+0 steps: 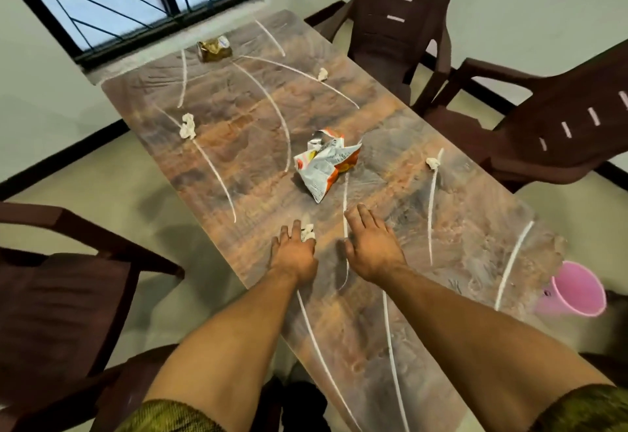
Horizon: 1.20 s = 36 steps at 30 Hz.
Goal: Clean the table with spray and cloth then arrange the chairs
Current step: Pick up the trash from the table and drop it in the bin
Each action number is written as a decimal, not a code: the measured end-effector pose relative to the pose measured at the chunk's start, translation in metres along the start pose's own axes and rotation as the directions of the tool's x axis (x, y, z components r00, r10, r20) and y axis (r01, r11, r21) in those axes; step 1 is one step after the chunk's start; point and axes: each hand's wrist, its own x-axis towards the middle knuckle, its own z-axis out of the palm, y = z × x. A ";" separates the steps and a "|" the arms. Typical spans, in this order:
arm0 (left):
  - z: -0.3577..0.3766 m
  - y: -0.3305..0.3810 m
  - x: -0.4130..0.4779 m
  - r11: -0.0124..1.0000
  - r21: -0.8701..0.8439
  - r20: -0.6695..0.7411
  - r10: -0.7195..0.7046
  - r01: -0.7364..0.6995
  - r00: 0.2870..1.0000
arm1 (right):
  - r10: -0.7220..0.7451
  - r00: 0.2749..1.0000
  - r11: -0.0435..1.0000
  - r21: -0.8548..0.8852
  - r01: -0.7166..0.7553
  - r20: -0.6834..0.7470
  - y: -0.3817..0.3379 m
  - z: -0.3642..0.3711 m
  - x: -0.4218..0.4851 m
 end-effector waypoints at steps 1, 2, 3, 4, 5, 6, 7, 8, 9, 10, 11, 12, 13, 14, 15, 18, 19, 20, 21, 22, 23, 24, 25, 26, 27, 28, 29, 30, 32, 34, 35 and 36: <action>-0.002 -0.002 0.012 1.000 0.011 0.014 0.017 -0.017 1.000 | 0.004 1.000 1.000 0.001 -0.004 -0.007 -0.001 -0.001 0.012; -0.003 -0.003 0.019 0.999 0.026 0.023 0.029 -0.029 0.999 | 0.005 1.000 1.000 -0.001 -0.005 -0.013 -0.003 -0.002 0.023; -0.005 -0.005 0.027 0.998 0.039 0.027 0.040 -0.041 0.999 | 0.009 1.000 1.000 -0.005 -0.009 -0.018 -0.005 -0.003 0.036; -0.007 -0.006 0.031 0.997 0.057 0.030 0.053 -0.055 0.998 | 0.011 1.000 1.000 -0.010 -0.012 -0.015 -0.007 -0.006 0.048; -0.010 -0.008 0.034 0.994 0.084 0.034 0.070 -0.073 0.997 | 0.014 1.000 1.000 -0.020 -0.014 -0.009 -0.010 -0.009 0.061; -0.013 -0.009 0.037 0.990 0.103 0.040 0.088 -0.092 0.995 | 0.019 1.000 0.999 -0.029 -0.019 -0.001 -0.012 -0.013 0.077; -0.017 -0.011 0.039 0.988 0.114 0.040 0.100 -0.104 0.994 | 0.022 1.000 0.999 -0.033 -0.022 0.003 -0.015 -0.017 0.091; -0.022 -0.014 0.041 0.987 0.113 0.036 0.108 -0.112 0.993 | 0.022 1.000 0.999 -0.033 -0.022 0.000 -0.020 -0.022 0.105; -0.026 -0.016 0.042 0.988 0.104 0.021 0.111 -0.113 0.994 | 0.012 1.000 0.999 -0.035 -0.012 -0.006 -0.025 -0.026 0.117; -0.030 -0.019 0.043 0.991 0.086 0.001 0.105 -0.104 0.995 | 0.000 1.000 0.999 -0.035 -0.001 -0.010 -0.030 -0.030 0.126; -0.035 -0.022 0.046 0.994 0.059 -0.025 0.094 -0.092 0.995 | -0.014 1.000 0.999 -0.029 0.014 -0.012 -0.036 -0.034 0.137; -0.040 -0.025 0.048 0.996 0.031 -0.053 0.084 -0.083 0.995 | -0.027 1.000 0.999 -0.023 0.027 -0.010 -0.042 -0.038 0.146; -0.046 -0.028 0.051 0.997 0.007 -0.083 0.072 -0.072 0.994 | -0.046 0.999 0.999 -0.024 0.046 -0.008 -0.049 -0.042 0.155; -0.052 -0.031 0.052 0.998 -0.014 -0.110 0.063 -0.065 0.992 | -0.073 0.997 0.997 -0.036 0.073 0.002 -0.057 -0.045 0.162; -0.056 -0.034 0.054 0.998 -0.025 -0.140 0.058 -0.063 0.988 | -0.096 0.995 0.994 -0.059 0.097 0.017 -0.065 -0.049 0.169; -0.065 -0.043 0.054 0.999 0.001 -0.242 0.053 -0.054 0.969 | -0.080 0.992 0.990 -0.111 0.091 0.096 -0.078 -0.051 0.184; -0.066 -0.045 0.054 0.999 0.013 -0.267 0.045 -0.043 0.963 | -0.068 0.990 0.990 -0.112 0.081 0.122 -0.078 -0.049 0.187; -0.067 -0.047 0.054 0.999 0.024 -0.281 0.035 -0.029 0.959 | -0.059 0.989 0.991 -0.110 0.074 0.136 -0.077 -0.047 0.188; -0.068 -0.048 0.053 0.999 0.035 -0.281 0.026 -0.017 0.959 | -0.055 0.989 0.993 -0.099 0.069 0.137 -0.075 -0.044 0.187; -0.068 -0.048 0.054 0.999 0.043 -0.277 0.020 -0.008 0.961 | -0.054 0.990 0.995 -0.082 0.065 0.133 -0.072 -0.042 0.184; -0.066 -0.045 0.054 0.999 0.054 -0.265 0.019 -0.005 0.964 | -0.059 0.991 0.996 -0.056 0.066 0.122 -0.066 -0.042 0.178; -0.065 -0.041 0.054 0.998 0.067 -0.252 0.024 -0.008 0.967 | -0.074 0.992 0.996 -0.031 0.078 0.102 -0.059 -0.042 0.172; -0.063 -0.037 0.054 0.996 0.082 -0.237 0.035 -0.016 0.971 | -0.098 0.993 0.995 -0.017 0.099 0.070 -0.051 -0.042 0.165; -0.059 -0.026 0.052 0.995 0.096 -0.226 0.050 -0.029 0.973 | -0.115 0.993 0.993 -0.013 0.115 0.041 -0.038 -0.043 0.151; -0.057 -0.020 0.051 0.994 0.104 -0.219 0.055 -0.033 0.974 | -0.127 0.992 0.992 0.004 0.127 0.012 -0.029 -0.043 0.141; -0.054 -0.013 0.051 0.994 0.103 -0.222 0.062 -0.040 0.973 | -0.129 0.992 0.991 0.027 0.129 -0.008 -0.019 -0.042 0.131; -0.051 -0.003 0.049 0.993 0.103 -0.232 0.079 -0.056 0.969 | -0.121 0.993 0.992 0.046 0.122 -0.016 -0.008 -0.041 0.117; -0.050 0.008 0.048 0.991 0.111 -0.235 0.104 -0.079 0.966 | -0.110 0.994 0.992 0.054 0.111 -0.024 0.003 -0.040 0.102; -0.046 0.036 0.045 0.983 0.135 -0.221 0.156 -0.128 0.963 | -0.087 0.994 0.993 0.075 0.091 -0.063 0.031 -0.036 0.068; -0.041 0.069 0.039 0.971 0.167 -0.217 0.206 -0.171 0.954 | -0.066 0.990 0.991 0.108 0.079 -0.122 0.060 -0.031 0.032; -0.039 0.084 0.035 0.966 0.181 -0.222 0.224 -0.185 0.949 | -0.045 0.988 0.991 0.115 0.063 -0.149 0.073 -0.028 0.015; -0.034 0.103 0.027 0.960 0.194 -0.230 0.243 -0.201 0.942 | -0.013 0.986 0.992 0.120 0.034 -0.167 0.089 -0.027 -0.007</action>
